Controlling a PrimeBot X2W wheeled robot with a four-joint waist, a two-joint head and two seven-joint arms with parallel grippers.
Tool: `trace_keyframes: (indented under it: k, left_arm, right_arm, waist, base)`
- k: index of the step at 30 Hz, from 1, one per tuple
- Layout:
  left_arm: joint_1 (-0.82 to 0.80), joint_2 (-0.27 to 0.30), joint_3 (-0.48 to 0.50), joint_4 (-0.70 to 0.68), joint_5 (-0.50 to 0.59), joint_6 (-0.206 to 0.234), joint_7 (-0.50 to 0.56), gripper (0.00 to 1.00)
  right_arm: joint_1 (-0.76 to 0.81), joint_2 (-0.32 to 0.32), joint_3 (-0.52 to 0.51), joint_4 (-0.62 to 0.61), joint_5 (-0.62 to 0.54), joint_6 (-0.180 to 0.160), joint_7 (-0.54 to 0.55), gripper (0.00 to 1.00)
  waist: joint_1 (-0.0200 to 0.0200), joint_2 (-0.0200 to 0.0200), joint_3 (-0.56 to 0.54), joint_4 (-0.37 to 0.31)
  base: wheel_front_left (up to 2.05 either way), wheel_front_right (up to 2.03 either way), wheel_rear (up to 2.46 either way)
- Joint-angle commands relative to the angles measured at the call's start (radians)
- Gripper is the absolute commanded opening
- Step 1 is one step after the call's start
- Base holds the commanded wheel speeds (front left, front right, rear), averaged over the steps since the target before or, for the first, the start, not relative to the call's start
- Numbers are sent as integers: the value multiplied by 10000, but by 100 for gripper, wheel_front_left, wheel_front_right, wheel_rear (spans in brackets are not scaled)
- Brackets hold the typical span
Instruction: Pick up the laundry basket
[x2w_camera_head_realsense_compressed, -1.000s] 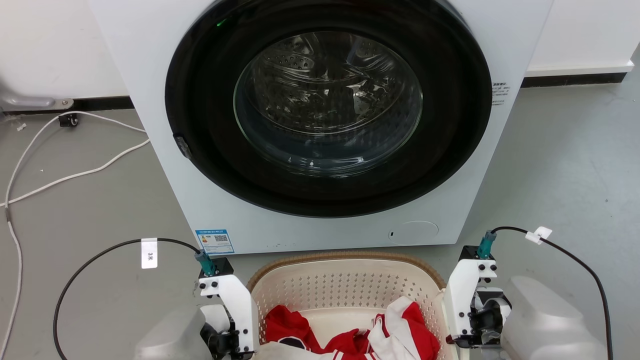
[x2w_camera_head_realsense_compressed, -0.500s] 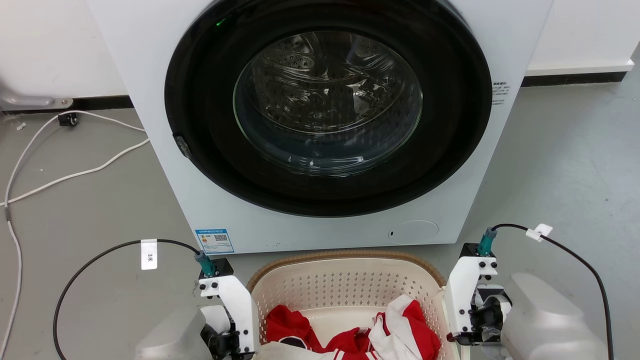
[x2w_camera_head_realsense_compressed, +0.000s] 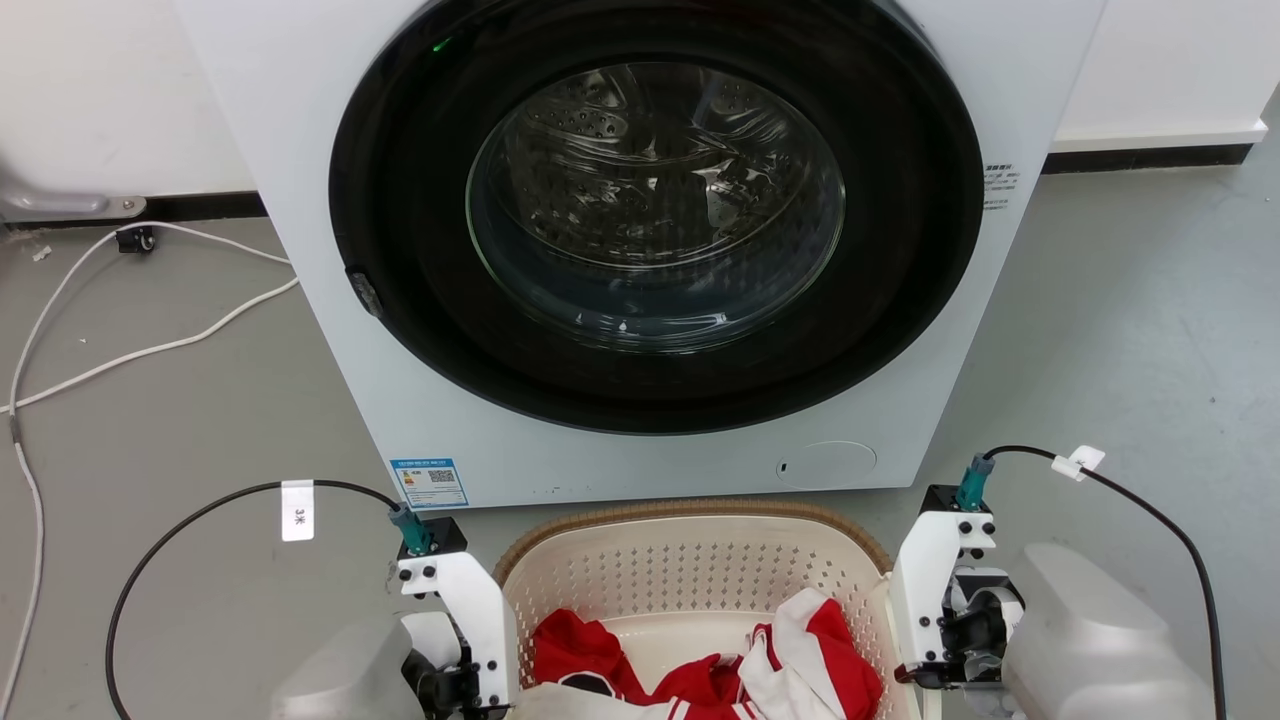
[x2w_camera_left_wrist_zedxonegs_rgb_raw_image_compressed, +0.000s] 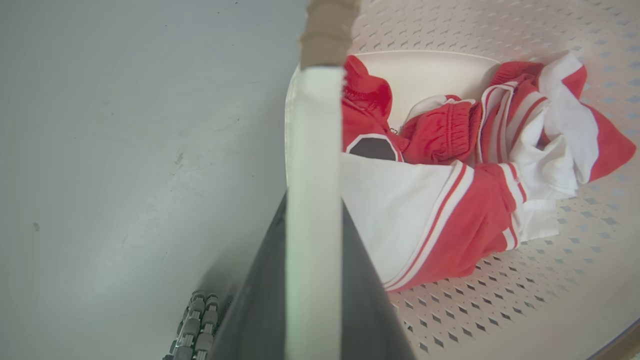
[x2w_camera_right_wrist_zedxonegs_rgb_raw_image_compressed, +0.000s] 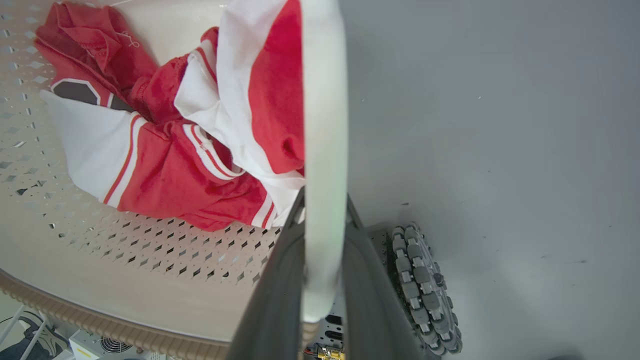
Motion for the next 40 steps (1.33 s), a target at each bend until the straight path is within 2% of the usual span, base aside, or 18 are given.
trace_keyframes:
  k: [1, 40]
  left_arm:
    - [-60, -265, -13, -130, -113, -135, -19, 0]
    - [-52, -288, -390, -3, -450, -134, -302, 0]
  right_arm:
    - [-77, 296, -59, -123, 16, 135, 8, 0]
    - [-214, 459, -1011, -122, -848, 136, 151, 0]
  waist:
    - [0, 0, -5, 1]
    - [0, 0, 13, -79]
  base:
    - [0, 0, 0]
    - [0, 0, 0]
